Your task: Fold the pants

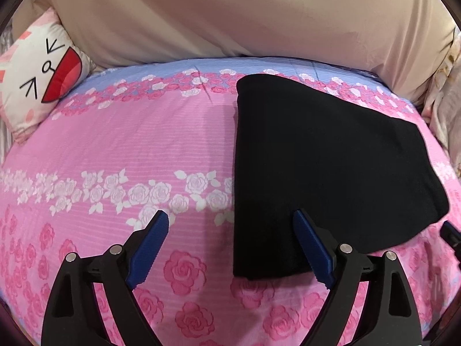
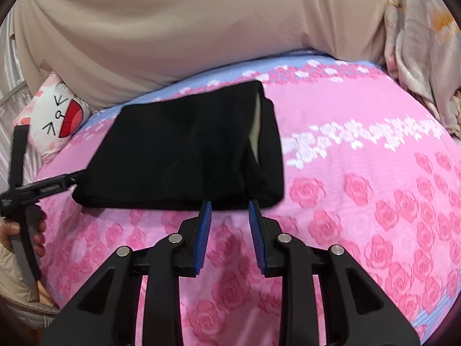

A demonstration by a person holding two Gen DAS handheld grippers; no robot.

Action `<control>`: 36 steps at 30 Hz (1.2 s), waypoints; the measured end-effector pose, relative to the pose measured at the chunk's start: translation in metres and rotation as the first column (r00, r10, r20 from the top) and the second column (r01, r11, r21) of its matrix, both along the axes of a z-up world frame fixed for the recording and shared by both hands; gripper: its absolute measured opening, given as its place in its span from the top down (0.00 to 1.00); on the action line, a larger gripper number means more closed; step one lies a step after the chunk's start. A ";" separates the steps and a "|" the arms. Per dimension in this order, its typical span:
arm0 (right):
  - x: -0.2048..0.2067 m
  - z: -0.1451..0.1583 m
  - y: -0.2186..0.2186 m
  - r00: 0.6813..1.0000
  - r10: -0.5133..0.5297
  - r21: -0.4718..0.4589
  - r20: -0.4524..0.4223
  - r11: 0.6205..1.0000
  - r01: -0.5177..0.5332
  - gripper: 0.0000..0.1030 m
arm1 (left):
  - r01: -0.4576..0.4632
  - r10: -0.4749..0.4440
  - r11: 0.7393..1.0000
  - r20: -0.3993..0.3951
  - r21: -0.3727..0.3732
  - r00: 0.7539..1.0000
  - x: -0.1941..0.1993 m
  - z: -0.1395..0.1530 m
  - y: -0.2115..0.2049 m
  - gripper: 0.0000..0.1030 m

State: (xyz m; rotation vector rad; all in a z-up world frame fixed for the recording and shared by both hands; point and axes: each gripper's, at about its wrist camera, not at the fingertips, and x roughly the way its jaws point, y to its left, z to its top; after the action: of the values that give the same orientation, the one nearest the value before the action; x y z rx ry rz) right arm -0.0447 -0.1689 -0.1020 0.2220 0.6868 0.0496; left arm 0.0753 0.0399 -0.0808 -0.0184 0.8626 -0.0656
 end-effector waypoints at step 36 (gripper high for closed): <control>0.019 -0.006 -0.088 0.999 -0.054 0.319 0.001 0.946 0.051 0.19 | 0.163 -0.173 0.958 -0.023 -0.234 0.985 -0.035 0.006 0.036 0.17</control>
State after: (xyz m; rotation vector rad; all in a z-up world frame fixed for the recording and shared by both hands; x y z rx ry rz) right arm -0.0253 -0.2570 -0.1078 0.5509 0.6613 0.1115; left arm 0.0405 0.0762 -0.0753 -0.1659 0.8950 -0.3269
